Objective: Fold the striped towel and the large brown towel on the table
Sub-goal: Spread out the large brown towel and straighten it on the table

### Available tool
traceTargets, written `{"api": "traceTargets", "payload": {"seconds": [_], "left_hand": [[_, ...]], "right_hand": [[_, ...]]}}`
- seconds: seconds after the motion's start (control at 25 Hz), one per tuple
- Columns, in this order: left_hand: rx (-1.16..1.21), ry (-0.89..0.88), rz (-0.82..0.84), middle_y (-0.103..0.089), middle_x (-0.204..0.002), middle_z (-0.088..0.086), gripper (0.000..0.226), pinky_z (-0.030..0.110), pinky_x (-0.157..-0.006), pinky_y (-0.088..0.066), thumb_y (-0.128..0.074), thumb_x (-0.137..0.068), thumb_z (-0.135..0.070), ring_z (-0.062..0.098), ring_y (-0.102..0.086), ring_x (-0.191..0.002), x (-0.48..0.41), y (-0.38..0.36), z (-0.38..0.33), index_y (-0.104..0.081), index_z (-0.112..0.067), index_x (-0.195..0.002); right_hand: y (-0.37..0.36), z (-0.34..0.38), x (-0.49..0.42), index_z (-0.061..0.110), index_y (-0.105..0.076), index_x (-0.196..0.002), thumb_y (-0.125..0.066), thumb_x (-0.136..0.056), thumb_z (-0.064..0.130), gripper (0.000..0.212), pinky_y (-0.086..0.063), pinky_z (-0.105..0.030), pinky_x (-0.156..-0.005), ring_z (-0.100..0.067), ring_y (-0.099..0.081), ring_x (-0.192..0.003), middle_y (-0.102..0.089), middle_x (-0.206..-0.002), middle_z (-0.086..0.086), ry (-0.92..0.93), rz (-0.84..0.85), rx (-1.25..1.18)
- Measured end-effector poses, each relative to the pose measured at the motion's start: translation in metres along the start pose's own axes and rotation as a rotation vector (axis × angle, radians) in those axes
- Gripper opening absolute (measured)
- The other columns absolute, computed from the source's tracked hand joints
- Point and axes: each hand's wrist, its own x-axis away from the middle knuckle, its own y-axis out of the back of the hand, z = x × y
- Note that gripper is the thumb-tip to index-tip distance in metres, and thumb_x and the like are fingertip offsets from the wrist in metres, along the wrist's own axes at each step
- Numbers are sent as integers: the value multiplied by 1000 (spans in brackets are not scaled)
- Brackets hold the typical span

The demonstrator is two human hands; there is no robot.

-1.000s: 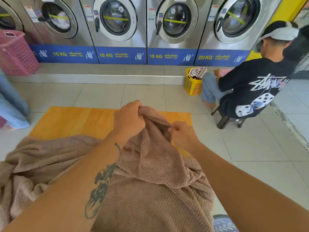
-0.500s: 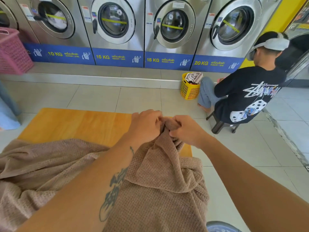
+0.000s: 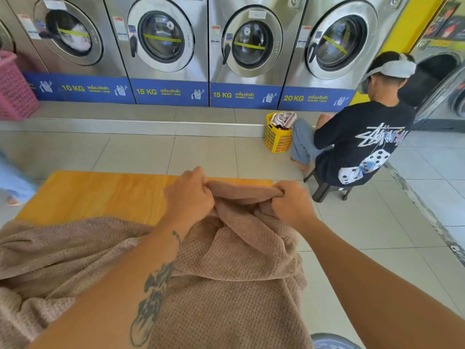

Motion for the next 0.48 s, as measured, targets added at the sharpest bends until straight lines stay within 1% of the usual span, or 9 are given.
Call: {"api": "traceTargets", "payload": {"seconds": [0.04,0.08,0.12,0.2,0.24,0.32,0.4,0.44,0.48], "left_hand": [[35,-43,68,-56,-109,-5,22,44,-93,-41,-53,-91,-20,18,-54,-98,2,-3,-11,-52,-27,-112],[74,-126,140,-51,-128,-4,42,46,-105,-37,-57,-91,-24,18,-50,-115,3,-6,-25,-46,-31,-131],[83,-208,191,-44,-141,-5,56,48,-112,-30,-59,-91,-28,19,-43,-128,3,-9,-39,-37,-34,-142],[17,-280,313,-37,-150,-6,64,52,-114,-24,-59,-91,-36,22,-32,-138,1,-20,-61,-30,-38,-148],[-26,-279,382,-40,-147,-7,56,54,-112,-24,-57,-92,-37,23,-33,-137,1,-27,-63,-37,-39,-144],[-71,-216,500,-57,-128,-7,25,57,-105,-28,-49,-96,-31,24,-45,-125,6,-39,-58,-55,-38,-119],[-94,-152,473,-63,-100,-4,15,48,-88,-36,-42,-97,-20,28,-57,-103,14,-49,-48,-53,-30,-95],[-83,-144,441,-61,-92,-2,15,43,-79,-37,-40,-98,-19,28,-58,-94,17,-54,-44,-51,-27,-92],[-41,-146,437,-61,-92,-3,14,42,-77,-38,-39,-99,-21,27,-59,-91,20,-58,-44,-51,-26,-95]], "right_hand": [[5,5,-2,21,-65,-77,-49,-78,8,20,-43,-28,-54,-23,-60,-73,-65,-75,-5,24,-30,-47],[9,9,-3,19,-64,-77,-49,-80,8,19,-44,-30,-56,-25,-60,-74,-65,-75,-6,48,-46,-41],[13,11,-4,17,-64,-79,-50,-82,9,16,-46,-32,-59,-27,-60,-75,-66,-77,-7,74,-66,-7],[28,15,-4,17,-64,-86,-51,-85,12,13,-48,-34,-64,-27,-59,-76,-65,-80,-5,137,-160,94],[39,16,-6,18,-64,-89,-53,-85,12,13,-48,-34,-65,-26,-58,-76,-65,-80,-4,172,-230,127],[67,15,-10,16,-65,-91,-54,-82,9,16,-49,-36,-69,-25,-56,-78,-64,-82,-3,210,-301,146],[90,1,-14,17,-63,-84,-51,-80,4,18,-48,-35,-70,-26,-56,-80,-61,-80,-2,140,-187,180],[95,-11,-17,18,-61,-79,-50,-79,3,18,-46,-33,-69,-28,-56,-81,-60,-79,-1,72,-111,218],[98,-25,-17,17,-61,-78,-50,-77,3,18,-46,-33,-69,-30,-58,-84,-60,-81,-2,5,-69,261]]}}
